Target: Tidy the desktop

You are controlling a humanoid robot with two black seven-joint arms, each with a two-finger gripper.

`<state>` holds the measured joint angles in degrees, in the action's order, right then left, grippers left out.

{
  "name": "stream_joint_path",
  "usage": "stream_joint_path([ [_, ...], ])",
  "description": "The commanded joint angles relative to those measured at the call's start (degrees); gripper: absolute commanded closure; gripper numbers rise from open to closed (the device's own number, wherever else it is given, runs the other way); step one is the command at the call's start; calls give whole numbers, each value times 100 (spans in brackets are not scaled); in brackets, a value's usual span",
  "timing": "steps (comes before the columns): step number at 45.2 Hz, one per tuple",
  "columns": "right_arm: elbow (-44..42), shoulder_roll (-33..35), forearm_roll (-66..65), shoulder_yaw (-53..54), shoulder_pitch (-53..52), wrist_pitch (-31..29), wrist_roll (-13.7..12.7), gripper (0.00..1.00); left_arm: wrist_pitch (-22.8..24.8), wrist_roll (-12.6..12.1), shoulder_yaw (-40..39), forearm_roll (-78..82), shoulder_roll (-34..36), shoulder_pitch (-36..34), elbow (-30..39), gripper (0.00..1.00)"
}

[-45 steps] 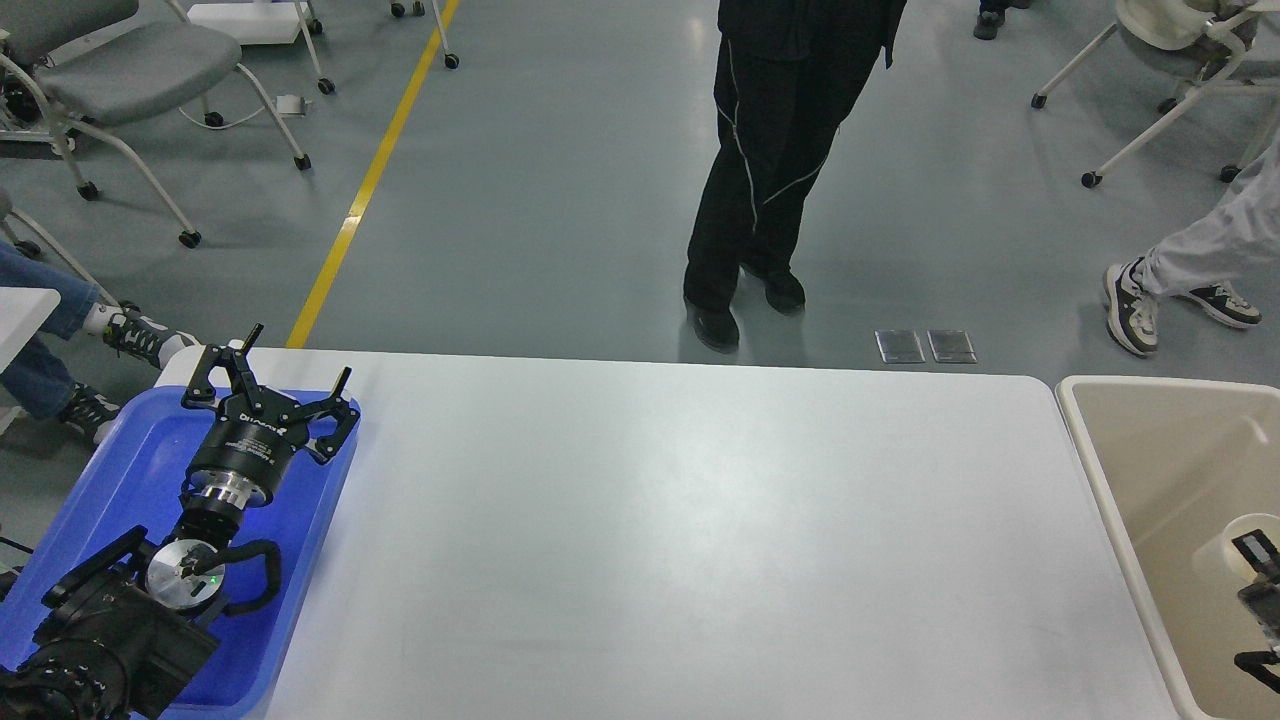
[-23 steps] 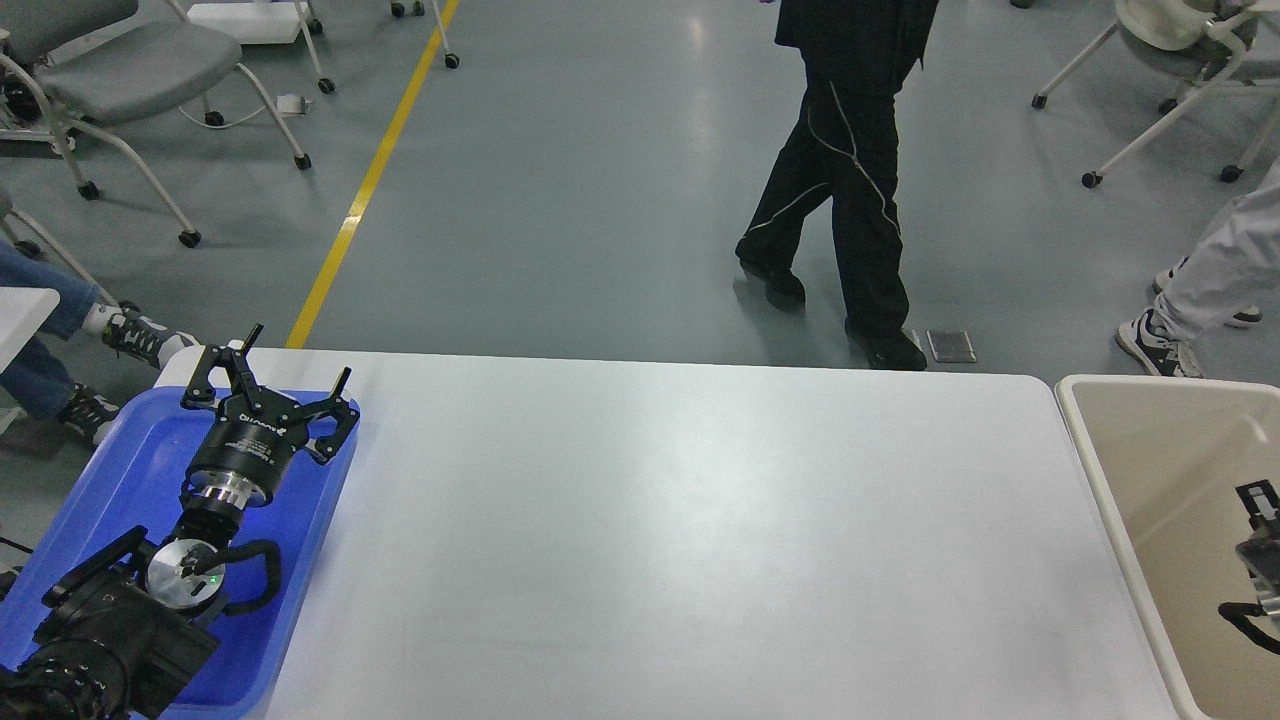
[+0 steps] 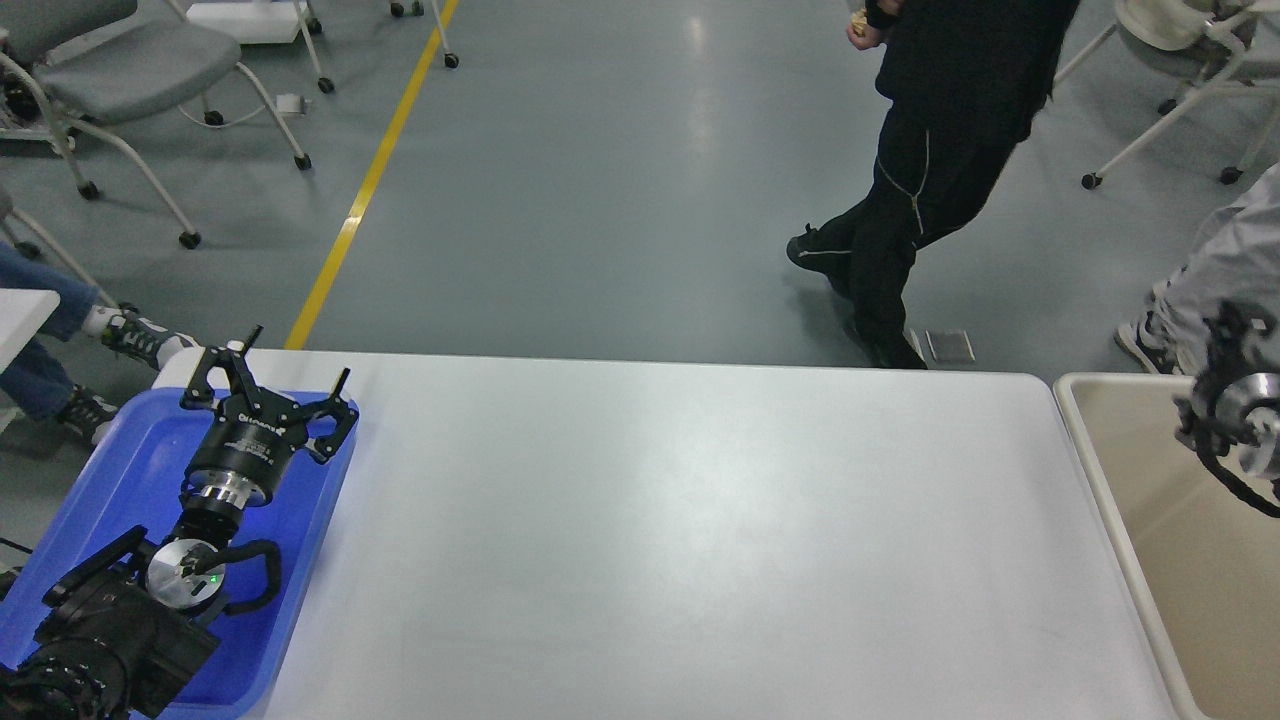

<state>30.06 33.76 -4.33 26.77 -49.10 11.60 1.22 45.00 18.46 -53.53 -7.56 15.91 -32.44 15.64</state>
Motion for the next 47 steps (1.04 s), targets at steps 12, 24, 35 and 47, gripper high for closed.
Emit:
stream_joint_path([
  [12, 2144, 17, -823, 1998, 392, -61, 3032, 0, 0, 0, 0, 0, 0, 1, 0, 0],
  [24, 2092, -818, -894, 2156, 1385, -421, 3094, 0, 0, 0, 0, 0, 0, 1, 0, 0],
  [35, 2057, -1381, -894, 2297, 1834, -562, 3094, 0, 0, 0, 0, 0, 0, 1, 0, 0],
  [47, 2048, -1416, -903, 2315, 1843, -562, 3094, 0, 0, 0, 0, 0, 0, 1, 0, 0],
])
